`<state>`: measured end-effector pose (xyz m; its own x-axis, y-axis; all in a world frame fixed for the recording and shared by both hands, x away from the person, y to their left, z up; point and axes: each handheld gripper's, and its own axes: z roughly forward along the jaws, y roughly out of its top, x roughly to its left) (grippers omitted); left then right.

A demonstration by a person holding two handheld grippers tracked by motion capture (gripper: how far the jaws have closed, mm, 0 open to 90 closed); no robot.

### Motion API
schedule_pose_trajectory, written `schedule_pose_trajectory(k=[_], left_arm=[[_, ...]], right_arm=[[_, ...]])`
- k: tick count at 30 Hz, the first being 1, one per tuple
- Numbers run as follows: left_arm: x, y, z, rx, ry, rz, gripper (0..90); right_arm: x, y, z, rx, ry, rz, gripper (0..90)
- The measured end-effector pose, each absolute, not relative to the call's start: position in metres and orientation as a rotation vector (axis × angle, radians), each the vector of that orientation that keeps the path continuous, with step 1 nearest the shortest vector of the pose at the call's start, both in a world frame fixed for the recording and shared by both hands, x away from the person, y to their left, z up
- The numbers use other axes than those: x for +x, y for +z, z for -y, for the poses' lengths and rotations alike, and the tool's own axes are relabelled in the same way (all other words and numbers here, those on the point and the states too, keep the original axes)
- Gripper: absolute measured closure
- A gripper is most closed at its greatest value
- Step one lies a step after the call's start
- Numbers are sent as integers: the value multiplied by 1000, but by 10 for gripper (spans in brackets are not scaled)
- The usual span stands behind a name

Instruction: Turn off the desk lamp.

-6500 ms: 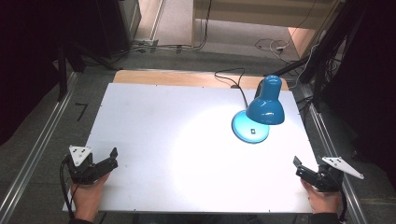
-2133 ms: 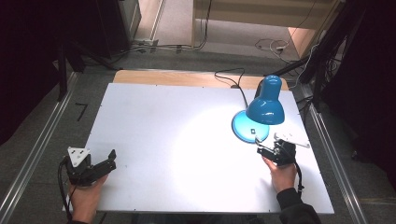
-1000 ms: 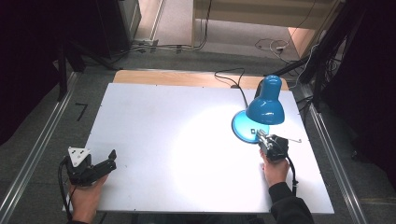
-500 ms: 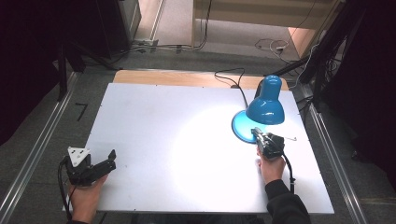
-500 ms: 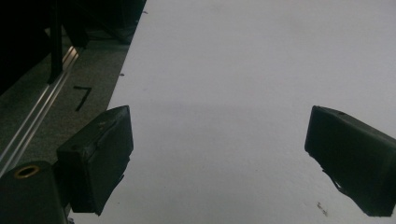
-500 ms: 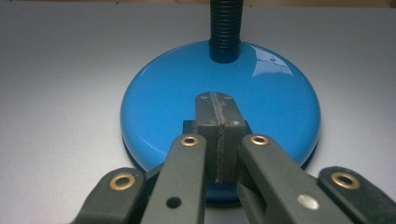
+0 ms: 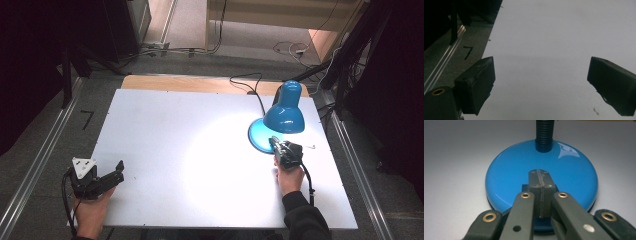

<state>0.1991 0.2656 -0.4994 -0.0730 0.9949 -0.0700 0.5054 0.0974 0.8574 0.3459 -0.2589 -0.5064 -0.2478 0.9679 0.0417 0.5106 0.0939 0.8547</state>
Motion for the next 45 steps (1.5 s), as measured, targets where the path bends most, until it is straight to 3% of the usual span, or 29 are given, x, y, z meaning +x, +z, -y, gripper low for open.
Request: schedule_pose_trajectory(k=[45], left_arm=[[200,-500,-267,1490,868,-1673,84]], right_arm=[[354,-505,258,1459,1075,-1835,878]])
